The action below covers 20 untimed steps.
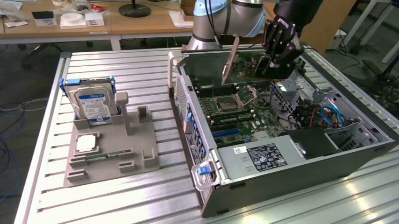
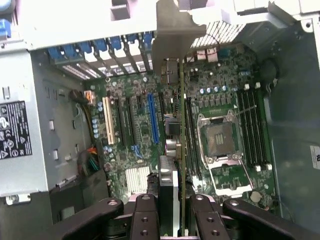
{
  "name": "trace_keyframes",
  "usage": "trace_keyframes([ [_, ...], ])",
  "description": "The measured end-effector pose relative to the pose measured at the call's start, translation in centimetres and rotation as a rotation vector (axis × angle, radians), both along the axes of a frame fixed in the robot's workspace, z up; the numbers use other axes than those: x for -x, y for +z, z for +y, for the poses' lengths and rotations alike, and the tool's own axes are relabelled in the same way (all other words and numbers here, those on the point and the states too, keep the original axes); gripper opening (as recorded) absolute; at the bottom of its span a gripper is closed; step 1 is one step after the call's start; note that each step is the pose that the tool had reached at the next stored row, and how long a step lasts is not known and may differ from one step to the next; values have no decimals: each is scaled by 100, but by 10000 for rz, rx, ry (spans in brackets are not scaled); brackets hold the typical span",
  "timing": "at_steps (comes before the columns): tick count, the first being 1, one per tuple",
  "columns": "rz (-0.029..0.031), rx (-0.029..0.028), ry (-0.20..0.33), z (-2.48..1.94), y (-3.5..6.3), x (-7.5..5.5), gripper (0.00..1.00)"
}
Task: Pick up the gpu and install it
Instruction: 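Insert the gpu into the slot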
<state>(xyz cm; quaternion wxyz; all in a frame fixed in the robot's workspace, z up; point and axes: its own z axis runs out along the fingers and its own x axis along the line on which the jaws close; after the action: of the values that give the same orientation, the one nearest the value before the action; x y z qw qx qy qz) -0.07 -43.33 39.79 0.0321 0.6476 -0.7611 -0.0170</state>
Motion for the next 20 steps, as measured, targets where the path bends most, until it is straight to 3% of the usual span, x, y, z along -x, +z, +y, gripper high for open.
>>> trace_keyframes([
  [2,-124,1,59,0,-4,0,28],
  [4,-171,-1,158,0,-8,0,28],
  [15,-188,-6,938,0,-19,0,28],
  [20,-267,-6,1060,-4,-25,5,28],
])
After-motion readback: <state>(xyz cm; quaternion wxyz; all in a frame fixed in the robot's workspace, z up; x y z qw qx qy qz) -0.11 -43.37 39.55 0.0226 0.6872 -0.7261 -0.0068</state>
